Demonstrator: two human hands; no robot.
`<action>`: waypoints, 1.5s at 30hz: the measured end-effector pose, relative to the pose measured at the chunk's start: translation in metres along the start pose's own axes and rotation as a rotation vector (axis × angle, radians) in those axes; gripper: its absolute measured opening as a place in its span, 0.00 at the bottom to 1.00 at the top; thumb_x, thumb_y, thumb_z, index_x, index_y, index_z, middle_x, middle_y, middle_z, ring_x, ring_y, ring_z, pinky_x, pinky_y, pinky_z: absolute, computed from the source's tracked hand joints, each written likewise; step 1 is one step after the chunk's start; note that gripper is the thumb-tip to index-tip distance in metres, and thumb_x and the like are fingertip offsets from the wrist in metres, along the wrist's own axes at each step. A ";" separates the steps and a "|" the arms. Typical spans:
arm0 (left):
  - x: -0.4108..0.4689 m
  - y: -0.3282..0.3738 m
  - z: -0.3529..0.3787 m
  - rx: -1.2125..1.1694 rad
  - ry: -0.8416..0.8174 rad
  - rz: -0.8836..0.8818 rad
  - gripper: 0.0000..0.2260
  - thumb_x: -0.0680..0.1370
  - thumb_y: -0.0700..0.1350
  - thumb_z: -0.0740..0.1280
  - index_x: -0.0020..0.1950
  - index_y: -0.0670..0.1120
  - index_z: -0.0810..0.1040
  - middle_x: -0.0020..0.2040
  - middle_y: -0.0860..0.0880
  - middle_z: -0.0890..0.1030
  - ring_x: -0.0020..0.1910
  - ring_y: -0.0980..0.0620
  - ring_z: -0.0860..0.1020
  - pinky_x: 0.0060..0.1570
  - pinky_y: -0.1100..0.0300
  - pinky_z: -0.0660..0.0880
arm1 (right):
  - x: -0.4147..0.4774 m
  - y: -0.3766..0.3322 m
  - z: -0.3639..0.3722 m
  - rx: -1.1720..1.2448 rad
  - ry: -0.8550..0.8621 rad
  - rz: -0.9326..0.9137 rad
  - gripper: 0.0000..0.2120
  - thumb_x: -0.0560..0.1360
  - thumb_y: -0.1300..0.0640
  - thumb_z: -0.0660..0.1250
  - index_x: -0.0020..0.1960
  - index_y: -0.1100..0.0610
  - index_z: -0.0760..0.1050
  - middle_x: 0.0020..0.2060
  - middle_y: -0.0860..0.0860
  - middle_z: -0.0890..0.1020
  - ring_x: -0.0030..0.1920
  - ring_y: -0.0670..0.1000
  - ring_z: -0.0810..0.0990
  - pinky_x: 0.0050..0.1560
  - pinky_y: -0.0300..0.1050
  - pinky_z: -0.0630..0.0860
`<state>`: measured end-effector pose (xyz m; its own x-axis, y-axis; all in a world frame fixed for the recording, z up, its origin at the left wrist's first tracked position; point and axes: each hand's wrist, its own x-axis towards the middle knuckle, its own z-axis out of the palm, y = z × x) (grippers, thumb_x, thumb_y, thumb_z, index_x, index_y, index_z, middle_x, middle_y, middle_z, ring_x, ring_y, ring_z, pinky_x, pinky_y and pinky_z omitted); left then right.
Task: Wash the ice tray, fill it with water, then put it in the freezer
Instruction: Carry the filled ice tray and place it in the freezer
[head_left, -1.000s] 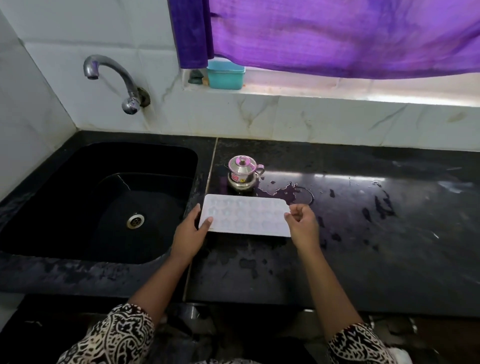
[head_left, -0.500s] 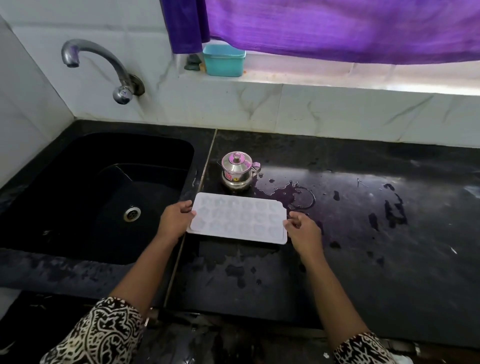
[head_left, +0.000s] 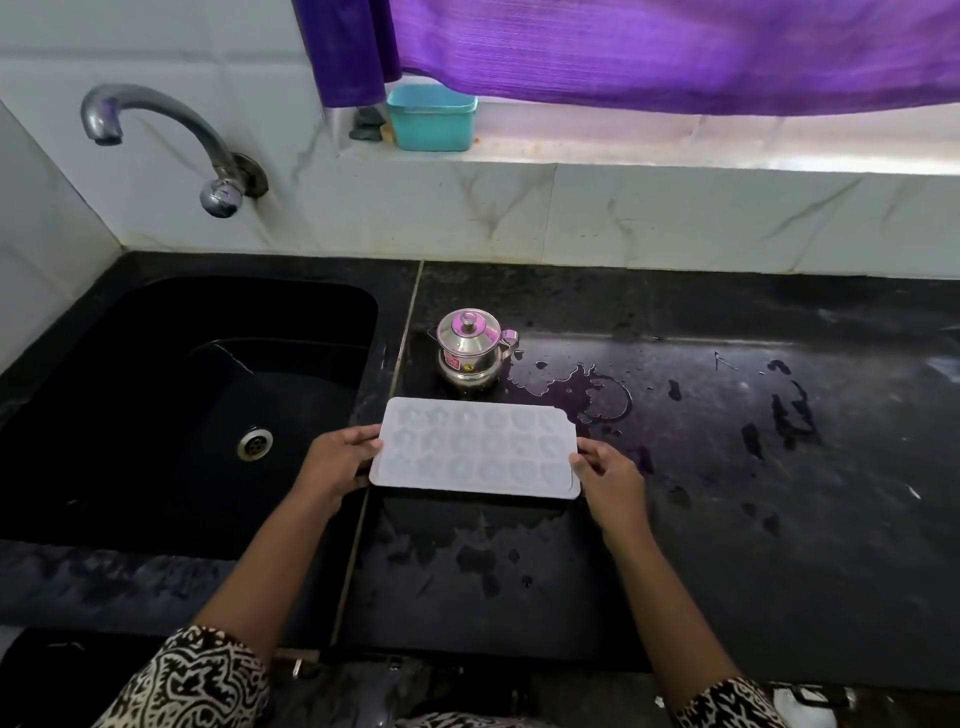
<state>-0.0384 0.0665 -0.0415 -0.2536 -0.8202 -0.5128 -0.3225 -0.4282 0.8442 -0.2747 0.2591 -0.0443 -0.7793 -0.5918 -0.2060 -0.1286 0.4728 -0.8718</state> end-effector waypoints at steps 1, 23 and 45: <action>0.001 -0.001 -0.001 0.001 -0.004 0.011 0.11 0.79 0.35 0.64 0.59 0.42 0.79 0.47 0.47 0.84 0.44 0.50 0.82 0.40 0.57 0.77 | 0.000 0.000 0.001 0.018 0.007 0.015 0.12 0.75 0.61 0.66 0.58 0.57 0.79 0.48 0.49 0.82 0.47 0.48 0.80 0.54 0.45 0.76; 0.001 0.014 -0.008 -0.138 -0.093 0.003 0.11 0.79 0.33 0.63 0.58 0.41 0.79 0.48 0.46 0.83 0.46 0.48 0.82 0.38 0.56 0.78 | 0.001 -0.020 0.008 0.197 0.059 0.150 0.10 0.76 0.65 0.66 0.55 0.62 0.80 0.45 0.52 0.84 0.46 0.52 0.83 0.53 0.52 0.79; -0.042 0.030 -0.029 -0.225 -0.046 0.113 0.10 0.79 0.34 0.63 0.56 0.45 0.79 0.48 0.46 0.84 0.46 0.48 0.82 0.39 0.56 0.77 | -0.013 -0.050 -0.004 0.291 -0.016 0.018 0.07 0.76 0.67 0.65 0.48 0.59 0.80 0.41 0.53 0.84 0.40 0.51 0.81 0.46 0.49 0.78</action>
<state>-0.0105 0.0774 0.0099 -0.3196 -0.8518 -0.4150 -0.0802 -0.4121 0.9076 -0.2606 0.2456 0.0037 -0.7696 -0.5966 -0.2275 0.0681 0.2777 -0.9583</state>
